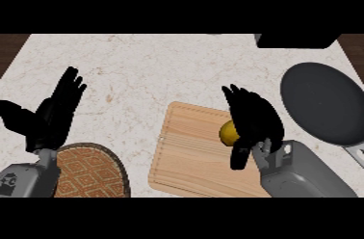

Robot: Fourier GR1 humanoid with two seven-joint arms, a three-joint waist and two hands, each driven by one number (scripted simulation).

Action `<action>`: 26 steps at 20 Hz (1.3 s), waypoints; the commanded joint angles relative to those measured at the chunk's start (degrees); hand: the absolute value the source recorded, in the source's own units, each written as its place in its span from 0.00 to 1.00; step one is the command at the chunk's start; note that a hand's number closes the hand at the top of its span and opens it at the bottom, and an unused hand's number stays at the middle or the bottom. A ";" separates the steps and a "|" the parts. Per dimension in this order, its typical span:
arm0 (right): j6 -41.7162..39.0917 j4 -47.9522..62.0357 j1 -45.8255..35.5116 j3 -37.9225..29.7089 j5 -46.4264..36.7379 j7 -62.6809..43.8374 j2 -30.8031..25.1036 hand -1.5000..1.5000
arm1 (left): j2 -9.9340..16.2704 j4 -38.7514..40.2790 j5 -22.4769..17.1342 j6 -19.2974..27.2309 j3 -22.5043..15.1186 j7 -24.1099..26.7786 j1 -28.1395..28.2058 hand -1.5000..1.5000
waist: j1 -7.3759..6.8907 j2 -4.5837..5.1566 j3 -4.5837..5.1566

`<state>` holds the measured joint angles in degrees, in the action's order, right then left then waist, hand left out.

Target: Pick the lemon from the cutting board and place it in the pan

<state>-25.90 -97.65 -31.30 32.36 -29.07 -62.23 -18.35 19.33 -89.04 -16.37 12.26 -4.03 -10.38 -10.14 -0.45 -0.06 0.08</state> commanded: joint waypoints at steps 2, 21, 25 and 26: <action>-4.31 6.65 -1.46 -0.13 -1.29 -8.91 3.65 0.00 | -0.86 -1.54 1.69 1.11 -0.89 -0.90 0.59 0.50 | -0.01 0.02 -0.04; -4.18 17.42 1.60 -7.24 -12.85 3.35 9.65 0.00 | -3.37 -4.79 3.88 -1.03 1.26 -4.20 1.08 0.50 | 0.25 0.02 -0.08; 0.86 21.90 3.63 -7.25 -18.10 8.03 11.14 0.00 | -3.48 -2.66 4.00 -3.13 3.31 -2.52 0.43 0.50 | 0.26 0.08 -0.08; 0.02 25.17 -0.35 -10.01 -17.47 10.32 11.63 0.00 | -5.05 0.79 5.65 -2.18 3.12 0.25 0.72 0.50 | 0.20 0.13 -0.08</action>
<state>-27.68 -77.84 -29.00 24.57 -44.20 -53.10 -9.36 16.03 -91.13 -12.50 10.00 -1.33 -12.12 -8.76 -0.20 0.01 -0.01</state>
